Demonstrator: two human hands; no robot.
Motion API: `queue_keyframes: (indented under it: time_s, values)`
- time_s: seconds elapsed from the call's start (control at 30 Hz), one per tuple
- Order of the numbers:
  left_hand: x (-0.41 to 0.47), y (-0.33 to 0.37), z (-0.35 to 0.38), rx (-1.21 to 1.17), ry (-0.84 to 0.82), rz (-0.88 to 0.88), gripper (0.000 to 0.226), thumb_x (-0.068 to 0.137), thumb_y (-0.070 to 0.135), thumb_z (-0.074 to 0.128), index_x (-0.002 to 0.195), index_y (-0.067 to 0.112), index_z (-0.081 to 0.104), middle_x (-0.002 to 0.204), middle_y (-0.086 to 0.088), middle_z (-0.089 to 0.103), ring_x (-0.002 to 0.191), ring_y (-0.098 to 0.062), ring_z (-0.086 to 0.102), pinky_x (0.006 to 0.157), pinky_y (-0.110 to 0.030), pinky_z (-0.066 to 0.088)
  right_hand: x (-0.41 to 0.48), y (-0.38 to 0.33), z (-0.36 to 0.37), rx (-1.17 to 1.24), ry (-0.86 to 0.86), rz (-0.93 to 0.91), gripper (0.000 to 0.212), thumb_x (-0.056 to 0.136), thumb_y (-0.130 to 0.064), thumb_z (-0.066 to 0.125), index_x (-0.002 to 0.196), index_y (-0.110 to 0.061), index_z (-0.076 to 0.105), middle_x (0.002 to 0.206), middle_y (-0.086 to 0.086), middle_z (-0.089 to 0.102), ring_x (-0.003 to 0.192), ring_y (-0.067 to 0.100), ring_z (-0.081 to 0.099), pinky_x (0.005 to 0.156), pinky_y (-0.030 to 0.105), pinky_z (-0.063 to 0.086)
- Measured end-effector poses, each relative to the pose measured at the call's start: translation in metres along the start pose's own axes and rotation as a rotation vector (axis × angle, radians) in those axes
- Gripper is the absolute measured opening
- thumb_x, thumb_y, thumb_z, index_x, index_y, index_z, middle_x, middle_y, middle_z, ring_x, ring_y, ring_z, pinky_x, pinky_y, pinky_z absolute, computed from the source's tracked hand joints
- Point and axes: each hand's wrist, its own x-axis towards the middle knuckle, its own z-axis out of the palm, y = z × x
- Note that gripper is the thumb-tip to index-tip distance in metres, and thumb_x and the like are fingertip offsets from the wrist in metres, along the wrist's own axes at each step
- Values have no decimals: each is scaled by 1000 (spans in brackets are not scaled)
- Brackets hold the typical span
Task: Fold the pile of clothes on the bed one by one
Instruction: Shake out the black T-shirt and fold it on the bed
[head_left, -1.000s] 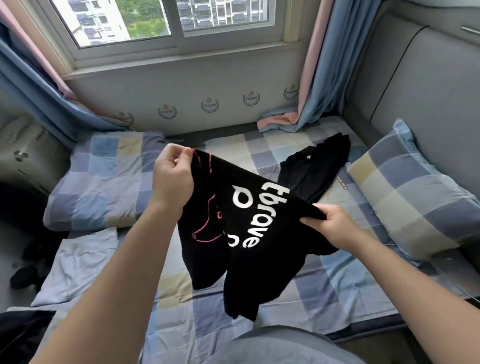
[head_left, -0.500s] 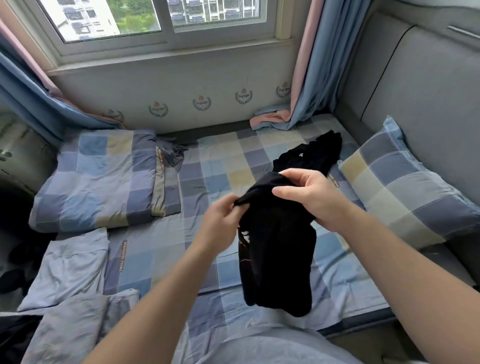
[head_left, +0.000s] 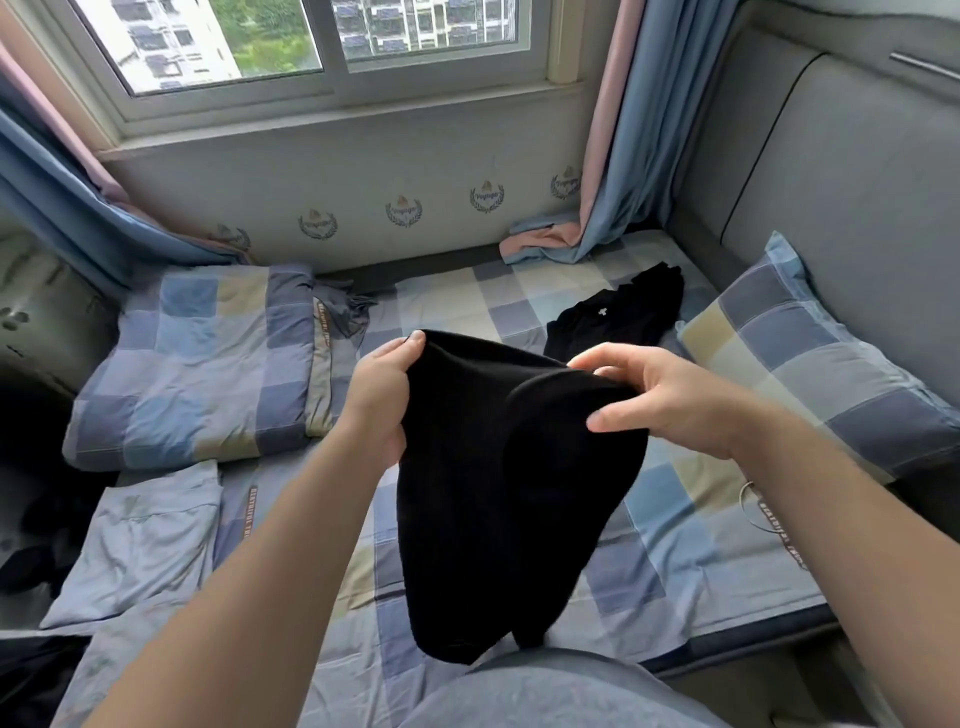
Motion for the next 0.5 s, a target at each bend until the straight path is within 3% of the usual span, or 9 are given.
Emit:
queue_keyframes:
  time_s: [0.07, 0.13, 0.23, 0.3, 0.37, 0.4, 0.5]
  values:
    - [10, -10, -6, 72, 55, 18, 25, 104, 28, 54, 92, 14, 71, 92, -9, 76, 91, -26, 72, 78, -40, 59, 1, -5, 7, -197, 90, -33, 18, 89, 0, 68, 103, -11, 73, 100, 12, 75, 96, 26, 72, 96, 43, 57]
    - [16, -25, -7, 337, 101, 116, 19, 103, 28, 56, 92, 18, 68, 97, -10, 73, 95, -27, 69, 83, -42, 57, 2, -12, 14, -207, 157, -64, 9, 94, -10, 67, 95, -8, 75, 94, 14, 75, 93, 29, 73, 93, 45, 57]
    - [5, -42, 3, 593, 170, 361, 9, 97, 29, 65, 91, 24, 60, 90, 1, 66, 84, -12, 64, 75, -25, 53, 7, -18, 22, -240, 185, -94, 23, 98, -26, 64, 90, -7, 74, 87, 23, 71, 80, 37, 69, 81, 52, 56]
    - [-13, -49, 14, 559, -23, 447, 20, 93, 37, 68, 86, 20, 60, 78, 4, 64, 68, -5, 59, 63, -18, 46, 11, -22, 29, -281, 207, -113, 32, 97, -33, 64, 85, -5, 71, 72, 21, 60, 65, 30, 55, 64, 49, 46]
    - [-28, -56, 27, 627, -262, 410, 27, 86, 48, 70, 84, 22, 62, 75, 7, 67, 66, -4, 62, 62, -23, 49, 14, -25, 35, -266, 231, -139, 41, 98, -34, 64, 82, 4, 64, 66, 12, 49, 61, 22, 45, 58, 37, 38]
    - [-31, -61, 30, 694, -305, 396, 26, 84, 47, 71, 84, 24, 61, 77, 9, 68, 68, -5, 64, 64, -26, 52, 15, -26, 37, -257, 237, -156, 44, 98, -33, 63, 81, 8, 61, 64, 10, 46, 58, 21, 42, 55, 33, 35]
    - [-28, -73, 38, 805, -134, 427, 14, 88, 26, 68, 84, 21, 56, 77, 7, 66, 71, -14, 65, 66, -39, 54, 18, -31, 41, -177, 247, -196, 48, 98, -33, 64, 75, 8, 54, 63, 10, 45, 57, 21, 42, 52, 29, 35]
